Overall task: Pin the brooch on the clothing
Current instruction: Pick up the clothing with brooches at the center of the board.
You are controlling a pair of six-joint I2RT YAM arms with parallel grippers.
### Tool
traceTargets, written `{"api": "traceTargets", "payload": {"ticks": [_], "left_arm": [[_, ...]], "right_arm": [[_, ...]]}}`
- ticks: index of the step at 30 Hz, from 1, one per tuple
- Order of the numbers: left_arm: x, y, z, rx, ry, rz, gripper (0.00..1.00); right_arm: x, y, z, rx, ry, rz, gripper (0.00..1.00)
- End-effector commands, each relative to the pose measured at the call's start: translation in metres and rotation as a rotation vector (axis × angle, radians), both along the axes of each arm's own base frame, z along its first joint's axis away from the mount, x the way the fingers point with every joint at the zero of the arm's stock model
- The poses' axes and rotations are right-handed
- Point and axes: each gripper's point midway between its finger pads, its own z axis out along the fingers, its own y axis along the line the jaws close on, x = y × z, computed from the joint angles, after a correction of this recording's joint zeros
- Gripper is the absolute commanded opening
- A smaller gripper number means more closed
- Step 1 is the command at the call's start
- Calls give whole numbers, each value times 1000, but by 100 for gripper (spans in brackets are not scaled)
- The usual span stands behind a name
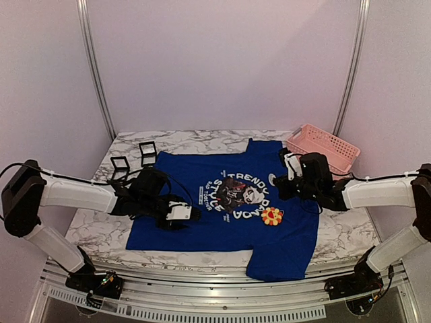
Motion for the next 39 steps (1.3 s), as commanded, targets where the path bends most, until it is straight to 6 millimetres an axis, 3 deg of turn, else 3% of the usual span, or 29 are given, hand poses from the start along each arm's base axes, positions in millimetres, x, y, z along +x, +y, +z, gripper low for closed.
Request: {"api": "traceTargets", "payload": {"ticks": [1,9,11,17,19,21,28,32,35,39], "left_arm": [[-16,50,-47,261,-65,-186,56],[-42,102,-72,426,46,-263,57],[-46,111,-69,428,86,-252,61],[-62,140,-69,496,165,-252,60],[-72,139,-64,474,184,-289,62],[-78,119,-46,383,225,-291,65],[-47,3,24,107,347,-154,66],[-25,-62,34,10,402,-91,63],[-4,-104,28,-44,457,-2,61],[6,-131,2,-20,462,4,62]], "right_arm": [[14,-22,-23,29,45,-104,0],[19,-27,-53,-11,83,-109,0],[19,-28,-58,-21,93,-112,0],[18,-23,-56,2,97,-89,0],[16,-18,-56,22,107,-73,0],[15,-17,-57,34,114,-77,0],[11,-13,-48,61,88,-87,0],[7,-8,-46,80,76,-78,0],[5,-7,-39,101,64,-73,0],[-1,-6,-28,126,50,-60,0]]}}
